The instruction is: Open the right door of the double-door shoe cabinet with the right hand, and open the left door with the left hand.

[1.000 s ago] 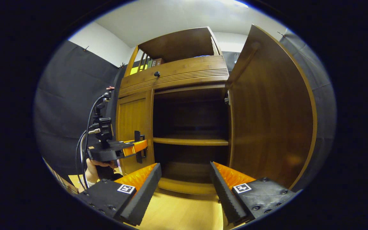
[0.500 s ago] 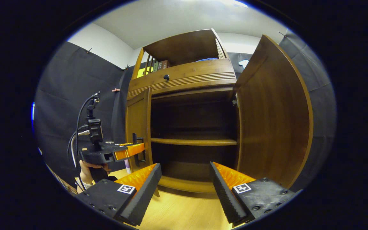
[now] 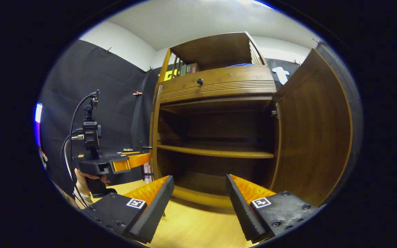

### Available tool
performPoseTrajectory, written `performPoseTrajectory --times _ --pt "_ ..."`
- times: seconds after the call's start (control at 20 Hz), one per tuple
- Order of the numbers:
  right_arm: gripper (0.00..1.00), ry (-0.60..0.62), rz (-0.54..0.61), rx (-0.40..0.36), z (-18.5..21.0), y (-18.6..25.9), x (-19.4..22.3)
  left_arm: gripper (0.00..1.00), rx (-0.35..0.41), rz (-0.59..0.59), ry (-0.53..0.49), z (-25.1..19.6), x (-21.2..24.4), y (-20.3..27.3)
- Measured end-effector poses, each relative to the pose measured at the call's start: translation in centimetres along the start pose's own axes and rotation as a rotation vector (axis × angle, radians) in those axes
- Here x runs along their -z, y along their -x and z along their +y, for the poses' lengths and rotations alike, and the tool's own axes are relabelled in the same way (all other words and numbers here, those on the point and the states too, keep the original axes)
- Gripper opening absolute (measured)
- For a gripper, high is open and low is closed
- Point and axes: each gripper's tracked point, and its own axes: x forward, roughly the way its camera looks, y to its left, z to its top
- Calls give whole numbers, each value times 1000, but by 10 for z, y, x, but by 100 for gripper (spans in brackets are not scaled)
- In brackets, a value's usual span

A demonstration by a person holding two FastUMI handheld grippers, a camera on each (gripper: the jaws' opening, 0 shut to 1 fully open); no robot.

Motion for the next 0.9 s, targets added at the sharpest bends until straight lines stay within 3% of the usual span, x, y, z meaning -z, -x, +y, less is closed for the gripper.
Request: performPoseTrajectory --times 0.9 --pt "94 -63 0 -196 99 -42 12 20 -148 -4 -105 86 -9 70"
